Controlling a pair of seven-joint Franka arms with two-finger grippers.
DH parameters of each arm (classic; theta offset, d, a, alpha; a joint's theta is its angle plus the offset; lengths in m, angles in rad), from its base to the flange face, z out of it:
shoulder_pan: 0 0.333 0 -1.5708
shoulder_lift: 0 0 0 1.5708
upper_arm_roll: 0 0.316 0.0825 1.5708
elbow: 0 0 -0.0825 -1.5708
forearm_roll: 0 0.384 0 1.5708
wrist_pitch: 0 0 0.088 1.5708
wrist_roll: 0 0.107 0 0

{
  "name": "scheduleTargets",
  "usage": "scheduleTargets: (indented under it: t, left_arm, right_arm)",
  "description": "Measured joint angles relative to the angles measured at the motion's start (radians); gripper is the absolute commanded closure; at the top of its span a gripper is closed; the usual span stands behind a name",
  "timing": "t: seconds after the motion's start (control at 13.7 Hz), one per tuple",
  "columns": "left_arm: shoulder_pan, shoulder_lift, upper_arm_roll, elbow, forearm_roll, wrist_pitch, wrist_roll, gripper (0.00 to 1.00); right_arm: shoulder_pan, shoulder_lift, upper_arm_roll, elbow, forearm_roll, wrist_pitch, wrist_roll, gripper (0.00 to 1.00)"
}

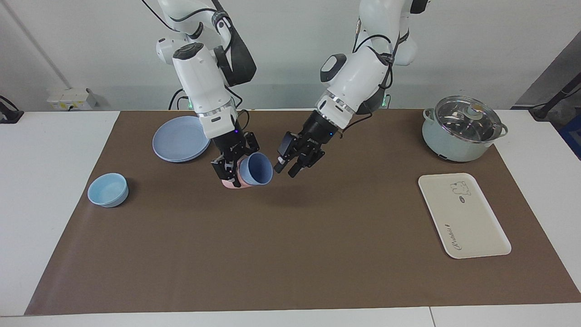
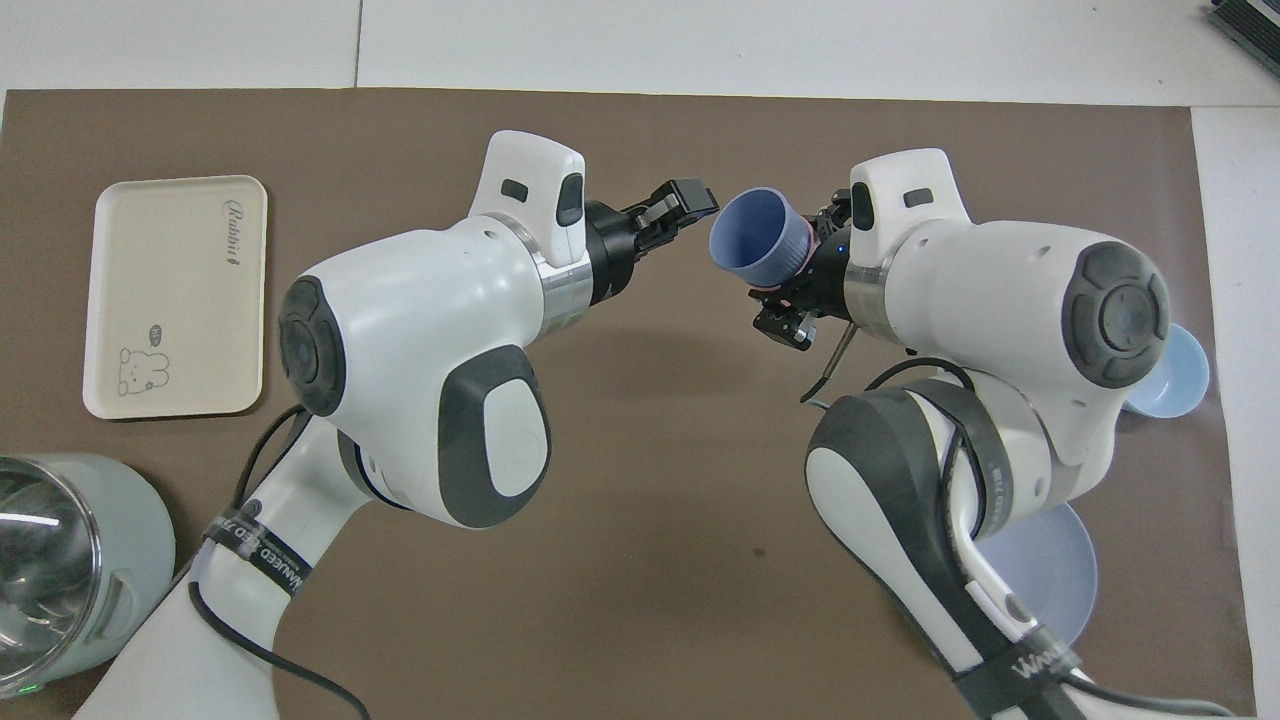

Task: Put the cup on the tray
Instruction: 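Carry the cups to the center while the left gripper reaches them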

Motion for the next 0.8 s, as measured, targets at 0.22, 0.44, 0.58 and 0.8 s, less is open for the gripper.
scheduleTargets:
  t: [0.22, 0.44, 0.58, 0.8]
  left_arm:
    - [-0.014, 0.013, 0.002, 0.0, 0.0, 0.0, 0.001, 0.58]
    - [-0.015, 0.02, 0.003, -0.004, 0.0, -0.001, 0.002, 0.57]
    - [-0.015, 0.021, 0.005, 0.0, 0.0, -0.001, 0.002, 0.54]
    - [-0.004, 0.023, 0.015, 0.014, 0.0, -0.001, 0.002, 0.47]
  right_arm:
    - [0.001, 0.0, -0.001, -0.001, -0.027, -0.021, 0.0, 1.0]
    - [-0.001, 0.002, -0.003, -0.002, -0.029, -0.026, 0.0, 1.0]
    - [0.0, 0.002, -0.003, -0.001, -0.029, -0.026, 0.0, 1.0]
    - [0.001, 0.002, -0.001, 0.005, -0.029, -0.025, 0.0, 1.0]
